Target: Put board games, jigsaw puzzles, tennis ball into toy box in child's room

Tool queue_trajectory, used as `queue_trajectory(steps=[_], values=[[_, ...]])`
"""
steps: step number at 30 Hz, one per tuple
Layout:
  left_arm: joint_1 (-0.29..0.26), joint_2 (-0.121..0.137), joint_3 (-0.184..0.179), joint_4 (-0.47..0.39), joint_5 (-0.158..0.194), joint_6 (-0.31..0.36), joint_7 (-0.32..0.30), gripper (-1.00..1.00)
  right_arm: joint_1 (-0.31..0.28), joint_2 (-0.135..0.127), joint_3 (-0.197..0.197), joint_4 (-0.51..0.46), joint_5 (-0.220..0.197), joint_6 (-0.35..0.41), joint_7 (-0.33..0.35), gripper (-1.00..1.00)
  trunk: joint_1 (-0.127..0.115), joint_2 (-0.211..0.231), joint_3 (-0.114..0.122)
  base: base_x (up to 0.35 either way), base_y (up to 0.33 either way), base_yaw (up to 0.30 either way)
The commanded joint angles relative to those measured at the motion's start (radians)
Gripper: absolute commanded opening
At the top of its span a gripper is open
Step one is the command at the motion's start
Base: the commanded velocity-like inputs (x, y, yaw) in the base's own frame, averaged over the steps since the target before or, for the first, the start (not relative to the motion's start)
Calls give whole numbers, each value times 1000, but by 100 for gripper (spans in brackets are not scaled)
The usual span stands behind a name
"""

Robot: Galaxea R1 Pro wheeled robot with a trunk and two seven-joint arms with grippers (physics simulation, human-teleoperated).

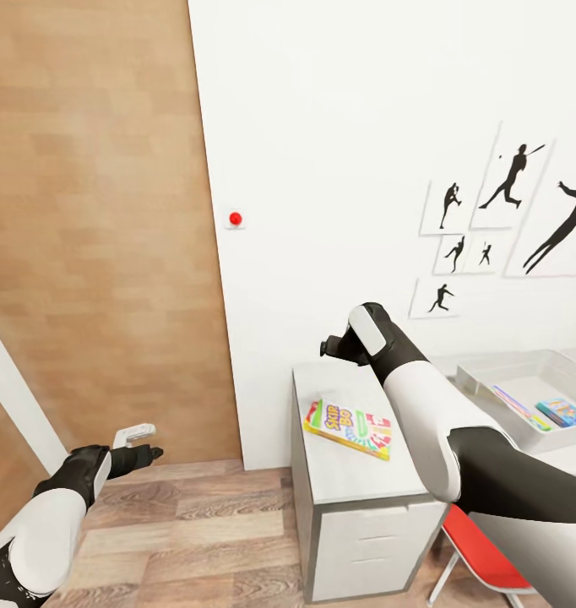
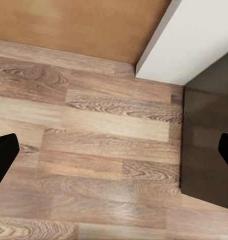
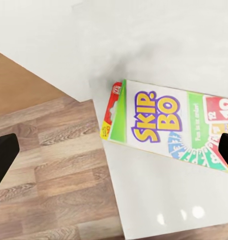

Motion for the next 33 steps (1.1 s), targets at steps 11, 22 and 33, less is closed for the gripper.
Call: queue_trajectory(steps=[11,22,33], values=[[-1,-1,9,-2,-10,3,-9,100,3,1,-4,1,-9,0,-10,100,1,-2,-8,82,4,0],[-1,0,8,-2,-10,3,-35,100,5,1,-21,34,-15,-3,-12,100,1,-2,-9,7,0,0],[-1,0,8,-2,-10,5,-44,100,5,-82,-237,190,-20,-155,-74,100,1,-2,-9,0,0,0]])
